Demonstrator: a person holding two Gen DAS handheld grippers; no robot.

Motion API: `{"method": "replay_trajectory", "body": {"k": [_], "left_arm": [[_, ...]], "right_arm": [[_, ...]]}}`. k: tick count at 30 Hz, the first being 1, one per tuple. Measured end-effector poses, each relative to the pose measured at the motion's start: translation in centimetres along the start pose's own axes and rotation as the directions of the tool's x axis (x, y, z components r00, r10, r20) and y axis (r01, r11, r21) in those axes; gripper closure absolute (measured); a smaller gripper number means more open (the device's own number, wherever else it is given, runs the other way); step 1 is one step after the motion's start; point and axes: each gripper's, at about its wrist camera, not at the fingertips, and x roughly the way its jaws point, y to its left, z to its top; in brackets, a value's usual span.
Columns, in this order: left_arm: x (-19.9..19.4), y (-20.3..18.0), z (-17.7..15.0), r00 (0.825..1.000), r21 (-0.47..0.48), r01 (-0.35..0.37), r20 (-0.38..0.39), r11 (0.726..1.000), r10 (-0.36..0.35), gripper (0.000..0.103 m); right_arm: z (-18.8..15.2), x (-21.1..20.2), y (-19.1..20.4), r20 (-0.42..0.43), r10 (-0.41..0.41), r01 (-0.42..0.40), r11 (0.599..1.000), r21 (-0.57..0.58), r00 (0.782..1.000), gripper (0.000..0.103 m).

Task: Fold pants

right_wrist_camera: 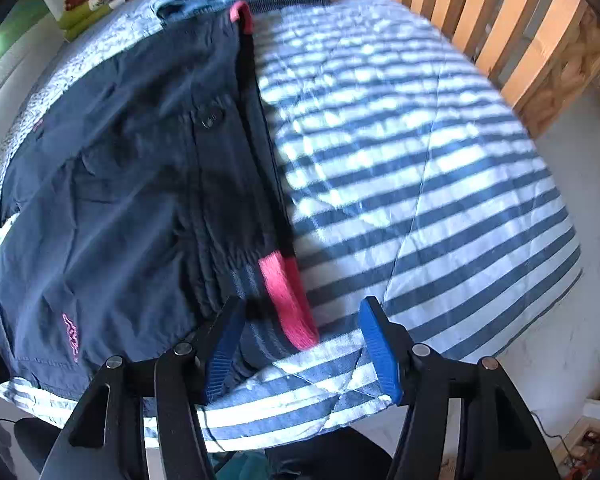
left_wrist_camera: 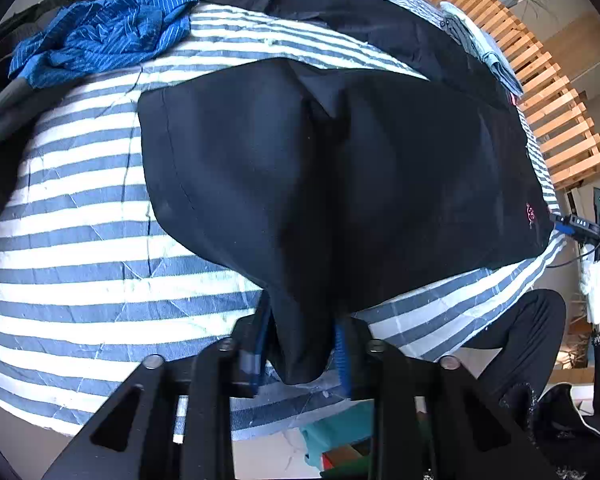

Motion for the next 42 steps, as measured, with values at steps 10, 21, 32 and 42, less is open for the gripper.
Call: {"method": "replay_trajectory", "body": {"k": [10,21,32,42], "left_arm": [[-3.2,0.3,1.5,0.994,-0.055,0.058,0.100,0.997,-0.052,0.093],[-9.4,0.1,10.5,0.952,-0.073,0.119,0.291,0.990,-0.093,0.094],[-8.4,-1.2,28.6,0.931,-0.089,0.104,0.360,0.991,-0.065,0.094],[1.2,1.5,39.7,0.960,-0.169,0.095,0.275,0.981,-0.046,0.092]], "right_arm": [[-1.2,-1.3,0.4,0.041,0.098,-0.099,0.995,0.009,0.994,0.091],[4.5,-8.1,2.0,0.262,0.216,-0.243,0.967,0.076,0.941,0.094],[17.0,-9.2,5.3,0.372,0.145,-0.217,0.963,0.159,0.917,0.094],[26.5,-2.3,7.1,0.343,0.010,-0.082,0.977,0.196,0.939,0.103]]}}
